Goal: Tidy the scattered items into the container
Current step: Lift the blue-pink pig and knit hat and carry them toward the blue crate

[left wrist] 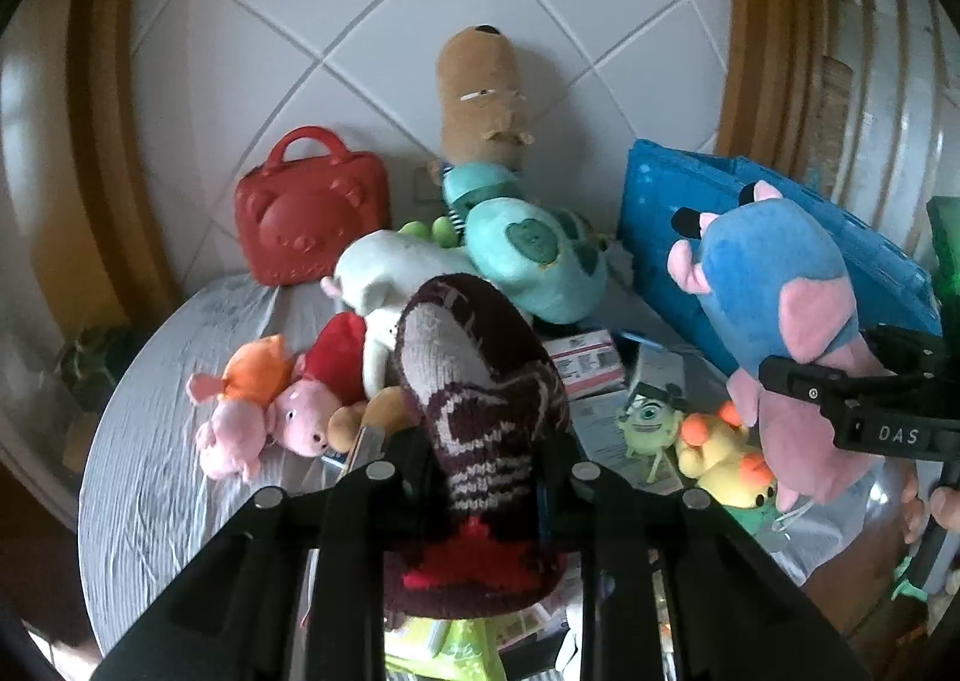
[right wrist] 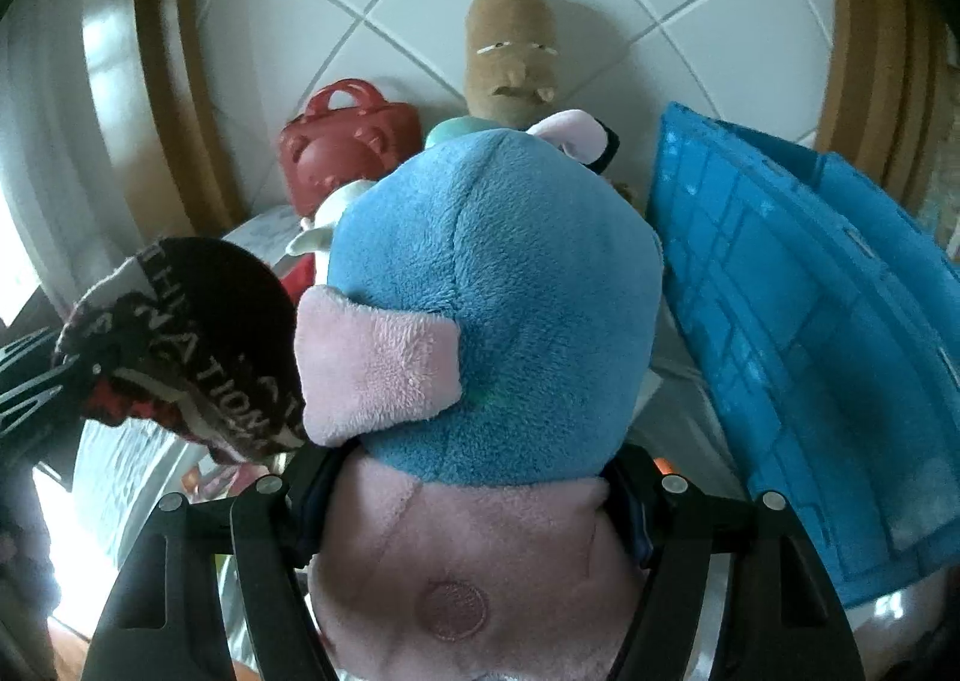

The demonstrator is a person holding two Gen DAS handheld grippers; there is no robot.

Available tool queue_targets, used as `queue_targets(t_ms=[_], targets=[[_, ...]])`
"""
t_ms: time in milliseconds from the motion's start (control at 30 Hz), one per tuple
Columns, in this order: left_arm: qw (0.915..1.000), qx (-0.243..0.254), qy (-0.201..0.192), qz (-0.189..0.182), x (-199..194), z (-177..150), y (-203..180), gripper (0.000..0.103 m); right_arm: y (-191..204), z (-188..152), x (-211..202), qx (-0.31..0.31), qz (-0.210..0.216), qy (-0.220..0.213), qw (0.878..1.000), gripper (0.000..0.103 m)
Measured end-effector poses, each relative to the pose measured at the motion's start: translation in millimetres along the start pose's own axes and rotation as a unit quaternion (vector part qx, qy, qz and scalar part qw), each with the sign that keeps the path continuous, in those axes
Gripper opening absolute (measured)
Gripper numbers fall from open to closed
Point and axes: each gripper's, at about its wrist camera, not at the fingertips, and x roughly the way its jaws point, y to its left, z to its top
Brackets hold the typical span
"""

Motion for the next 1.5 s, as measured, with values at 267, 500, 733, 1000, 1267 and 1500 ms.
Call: queue_targets(t_ms=[267,500,733,1000,1267,1500], targets=[[0.9997,0.016,-0.007,-0.019,0,14,-10,0.022,-5,-1,-17,0.01,-0.016,-0.009,1.0,0.072],[0.9972,0.039,-0.059,-0.025,-5,69,-76,0.022,-39,21,-49,0.013,-0.028,-0.049,0.998,0.071],[0.9911,0.062,-0.114,-0.031,-10,127,-145,0.022,-128,57,-96,0.019,-0.048,-0.116,0.992,0.071],[0.9845,0.061,-0.15,-0.067,13,203,-295,0.022,-300,89,-154,0.018,-0.114,-0.159,0.981,0.071],[0.9836,0.087,-0.113,-0.11,75,228,-447,0.022,-432,68,-142,0.053,-0.128,-0.118,0.983,0.071],[0.9878,0.11,-0.055,-0.095,123,209,-499,0.066,-481,48,-117,0.075,-0.111,-0.098,0.986,0.085]])
